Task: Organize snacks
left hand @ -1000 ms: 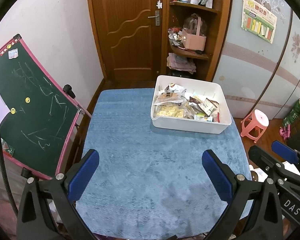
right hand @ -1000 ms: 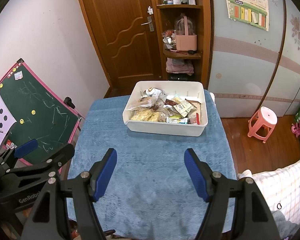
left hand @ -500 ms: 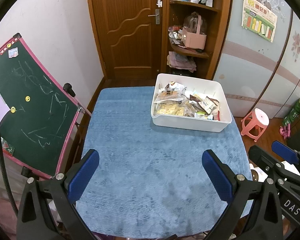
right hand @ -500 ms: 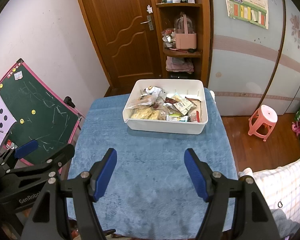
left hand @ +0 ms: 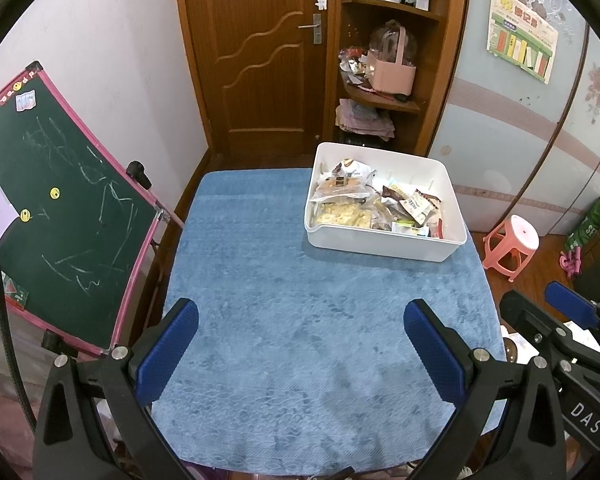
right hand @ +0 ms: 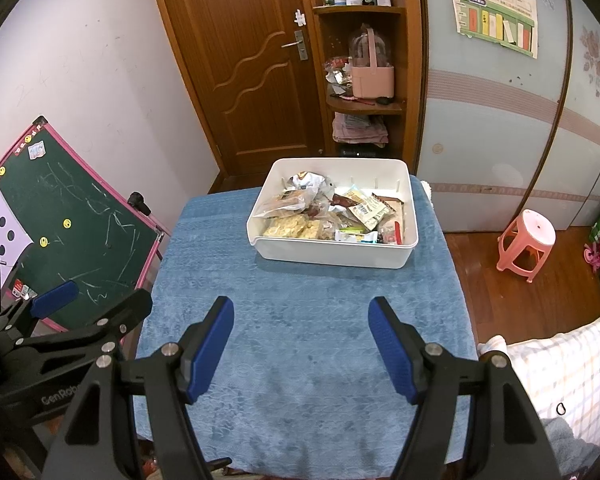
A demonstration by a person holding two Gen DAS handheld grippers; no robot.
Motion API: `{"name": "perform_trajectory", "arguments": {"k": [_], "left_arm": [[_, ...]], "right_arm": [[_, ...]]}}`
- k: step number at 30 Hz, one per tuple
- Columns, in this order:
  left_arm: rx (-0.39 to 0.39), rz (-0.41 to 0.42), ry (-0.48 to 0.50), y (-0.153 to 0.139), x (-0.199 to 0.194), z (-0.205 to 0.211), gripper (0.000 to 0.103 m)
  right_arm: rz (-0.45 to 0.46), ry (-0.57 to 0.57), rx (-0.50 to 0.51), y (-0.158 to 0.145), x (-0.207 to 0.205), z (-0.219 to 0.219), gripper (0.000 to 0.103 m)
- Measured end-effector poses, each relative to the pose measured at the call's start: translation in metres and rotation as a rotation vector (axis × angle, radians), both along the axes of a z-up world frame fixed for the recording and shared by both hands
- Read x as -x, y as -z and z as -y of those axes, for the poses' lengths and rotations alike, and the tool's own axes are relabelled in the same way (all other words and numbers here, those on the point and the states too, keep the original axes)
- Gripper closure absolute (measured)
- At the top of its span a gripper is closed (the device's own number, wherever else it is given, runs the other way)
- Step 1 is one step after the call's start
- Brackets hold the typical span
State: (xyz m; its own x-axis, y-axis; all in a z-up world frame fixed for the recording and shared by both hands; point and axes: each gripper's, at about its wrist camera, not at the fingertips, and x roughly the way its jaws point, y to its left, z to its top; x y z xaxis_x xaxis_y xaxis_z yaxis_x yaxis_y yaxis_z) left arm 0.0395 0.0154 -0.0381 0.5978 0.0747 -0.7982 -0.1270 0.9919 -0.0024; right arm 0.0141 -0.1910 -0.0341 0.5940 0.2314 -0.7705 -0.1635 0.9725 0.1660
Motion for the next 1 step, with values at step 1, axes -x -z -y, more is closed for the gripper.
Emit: {"name": "perform_trajectory", "arguments": {"k": [1], "left_arm": [[0.000, 0.000, 0.000, -0.0006, -0.0014, -0.0010, 0.001]], "right_arm": [[0.000, -0.001, 0.001, -0.0002, -0.0003, -0.0003, 0.032]]}}
